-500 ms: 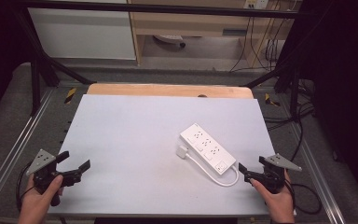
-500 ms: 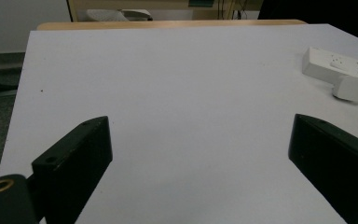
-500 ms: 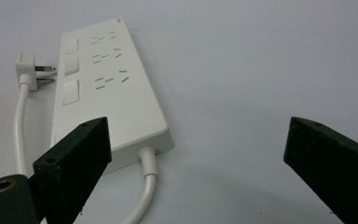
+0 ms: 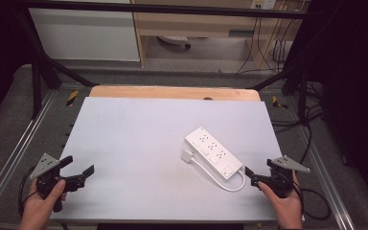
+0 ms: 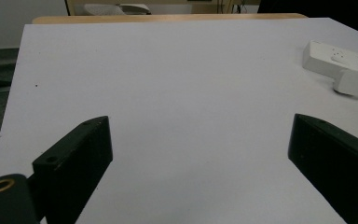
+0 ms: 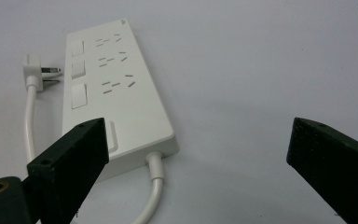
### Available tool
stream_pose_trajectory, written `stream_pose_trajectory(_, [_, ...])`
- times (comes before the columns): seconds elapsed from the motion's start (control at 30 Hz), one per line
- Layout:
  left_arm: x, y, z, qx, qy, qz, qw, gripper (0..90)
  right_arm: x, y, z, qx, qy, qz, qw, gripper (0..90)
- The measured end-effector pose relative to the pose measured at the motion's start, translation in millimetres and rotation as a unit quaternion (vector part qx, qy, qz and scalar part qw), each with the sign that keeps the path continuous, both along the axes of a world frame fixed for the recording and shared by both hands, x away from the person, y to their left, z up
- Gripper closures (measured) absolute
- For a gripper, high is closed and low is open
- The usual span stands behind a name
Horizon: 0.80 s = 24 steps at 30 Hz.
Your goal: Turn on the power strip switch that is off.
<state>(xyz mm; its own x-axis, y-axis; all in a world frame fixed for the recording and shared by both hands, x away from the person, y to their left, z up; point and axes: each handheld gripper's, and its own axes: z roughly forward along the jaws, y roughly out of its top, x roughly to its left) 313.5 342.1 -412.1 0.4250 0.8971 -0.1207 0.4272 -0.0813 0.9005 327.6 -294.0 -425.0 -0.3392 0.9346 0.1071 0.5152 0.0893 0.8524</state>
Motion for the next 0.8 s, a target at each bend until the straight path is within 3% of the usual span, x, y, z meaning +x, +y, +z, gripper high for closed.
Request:
stream_pose_trajectory(0.23, [0.2,-1.7,-0.6,0.003,0.001,-0.004,1.0000,6.4,-0.8,4.1,2.7,0.010,-0.009,0.001,0.9999,3.3])
stream_pose_trajectory(0.33, [0.4,-1.9,-1.1,0.006,0.003,-0.004,1.0000,6.4,-0.6,5.3,5.1,0.030,-0.015,0.000,0.9994,3.1])
stream_pose_trajectory(0.53, [0.5,-2.6,-2.1,0.008,0.007,-0.007,0.9999,6.3,0.8,8.3,9.9,0.023,-0.020,0.000,0.9995,2.4])
stream_pose_trajectory(0.8, [9.8,-7.4,-0.6,0.002,0.016,0.000,0.9999,6.9,5.0,13.5,13.8,0.042,-0.037,0.015,0.9983,2.0])
